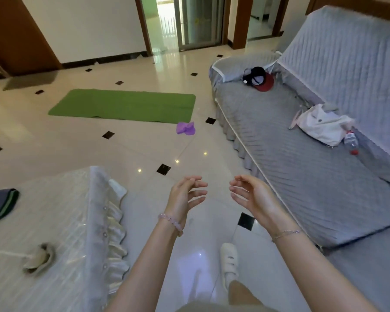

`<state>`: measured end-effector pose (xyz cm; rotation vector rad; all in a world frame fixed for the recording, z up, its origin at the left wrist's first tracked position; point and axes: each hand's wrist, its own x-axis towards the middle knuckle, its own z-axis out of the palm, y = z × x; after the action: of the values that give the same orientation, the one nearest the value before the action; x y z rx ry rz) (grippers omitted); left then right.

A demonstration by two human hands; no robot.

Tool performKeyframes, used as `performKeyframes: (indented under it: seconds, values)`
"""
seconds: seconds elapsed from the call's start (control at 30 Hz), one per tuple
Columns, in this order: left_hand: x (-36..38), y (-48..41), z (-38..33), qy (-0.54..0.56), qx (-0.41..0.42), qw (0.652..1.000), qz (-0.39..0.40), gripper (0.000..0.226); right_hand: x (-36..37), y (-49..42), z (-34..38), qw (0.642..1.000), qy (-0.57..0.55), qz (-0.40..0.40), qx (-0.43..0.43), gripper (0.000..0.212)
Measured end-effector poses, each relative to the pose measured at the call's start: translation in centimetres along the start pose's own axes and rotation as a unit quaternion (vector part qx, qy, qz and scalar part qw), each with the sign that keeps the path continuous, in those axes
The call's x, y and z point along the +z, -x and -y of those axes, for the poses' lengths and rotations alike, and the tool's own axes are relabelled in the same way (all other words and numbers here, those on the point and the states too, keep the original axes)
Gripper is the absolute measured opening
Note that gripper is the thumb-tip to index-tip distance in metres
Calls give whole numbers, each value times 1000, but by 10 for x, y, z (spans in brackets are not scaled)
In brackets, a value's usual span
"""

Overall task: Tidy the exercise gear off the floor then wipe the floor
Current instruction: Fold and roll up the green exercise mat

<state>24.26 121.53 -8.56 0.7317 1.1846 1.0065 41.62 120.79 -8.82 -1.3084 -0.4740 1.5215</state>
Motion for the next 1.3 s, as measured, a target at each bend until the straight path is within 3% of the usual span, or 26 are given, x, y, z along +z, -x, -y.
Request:
performKeyframes:
  seconds: [0.57, 1.3]
  values:
    - [43, -256, -104, 47, 19, 991, -125, 20, 71, -284, 128, 992, 57, 91, 61, 16]
    - [-95, -607, -286, 52, 10, 990, -130, 21, 325, -611, 209, 991, 81, 77, 70, 18]
